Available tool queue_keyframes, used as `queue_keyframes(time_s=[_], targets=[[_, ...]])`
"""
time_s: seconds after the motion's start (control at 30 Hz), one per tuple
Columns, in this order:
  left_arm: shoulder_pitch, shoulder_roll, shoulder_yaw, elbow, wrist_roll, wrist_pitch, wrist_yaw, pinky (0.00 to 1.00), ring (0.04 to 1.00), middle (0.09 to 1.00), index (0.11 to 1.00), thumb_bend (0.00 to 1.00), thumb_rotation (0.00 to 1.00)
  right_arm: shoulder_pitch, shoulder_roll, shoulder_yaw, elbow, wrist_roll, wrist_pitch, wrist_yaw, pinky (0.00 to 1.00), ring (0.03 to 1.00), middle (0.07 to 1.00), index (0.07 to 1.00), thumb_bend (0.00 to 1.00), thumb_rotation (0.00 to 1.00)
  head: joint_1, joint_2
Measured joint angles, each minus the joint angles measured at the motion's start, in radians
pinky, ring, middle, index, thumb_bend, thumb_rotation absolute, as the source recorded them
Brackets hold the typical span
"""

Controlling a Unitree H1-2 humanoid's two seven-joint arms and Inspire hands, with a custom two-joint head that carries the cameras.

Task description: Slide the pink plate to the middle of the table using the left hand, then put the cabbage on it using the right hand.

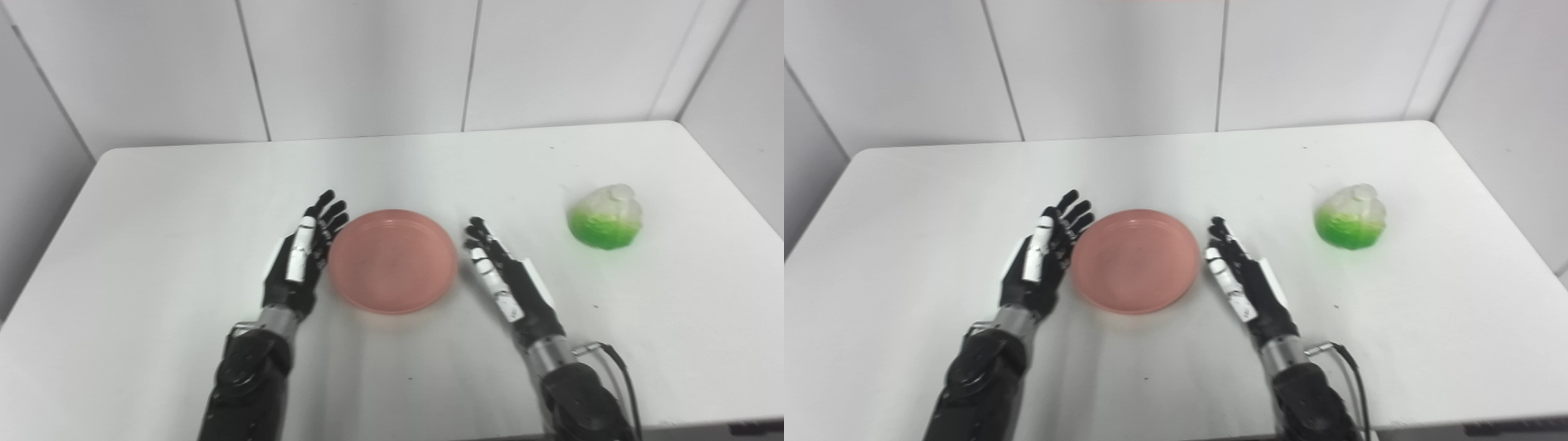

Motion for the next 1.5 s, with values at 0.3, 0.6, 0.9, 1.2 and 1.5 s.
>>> queue_keyframes(time_s=[0.3, 0.6, 0.9, 1.2, 1.5], targets=[[-0.026, 0.025, 0.025, 0.039, -0.006, -0.016, -0.021, 0.93, 0.92, 0.918, 0.913, 0.46, 1.0, 0.002, -0.011, 0.007, -0.042, -0.166, 0.022, -0.066, 0.71, 0.763, 0.782, 0.8, 0.84, 0.44, -0.061, -0.008], [-0.049, 0.035, 0.045, 0.085, -0.041, -0.035, -0.05, 0.93, 0.919, 0.918, 0.912, 0.47, 1.0, -0.006, -0.057, -0.059, -0.142, -0.175, 0.069, -0.05, 0.74, 0.79, 0.802, 0.833, 0.89, 0.47, -0.094, -0.011], [-0.061, 0.044, 0.05, 0.106, -0.042, -0.045, -0.059, 0.91, 0.904, 0.907, 0.902, 0.48, 1.0, -0.03, -0.093, -0.122, -0.193, -0.17, 0.114, -0.048, 0.75, 0.793, 0.809, 0.844, 0.9, 0.48, -0.13, -0.018], [-0.07, 0.055, 0.055, 0.124, -0.043, -0.05, -0.077, 0.92, 0.908, 0.91, 0.906, 0.49, 1.0, -0.043, -0.119, -0.181, -0.21, -0.174, 0.142, -0.054, 0.73, 0.789, 0.809, 0.841, 0.92, 0.46, -0.155, -0.023], [-0.083, 0.065, 0.063, 0.151, -0.06, -0.061, -0.087, 0.92, 0.909, 0.912, 0.909, 0.49, 1.0, -0.054, -0.151, -0.243, -0.215, -0.194, 0.142, -0.098, 0.84, 0.866, 0.869, 0.895, 1.0, 0.48, -0.167, -0.025]])
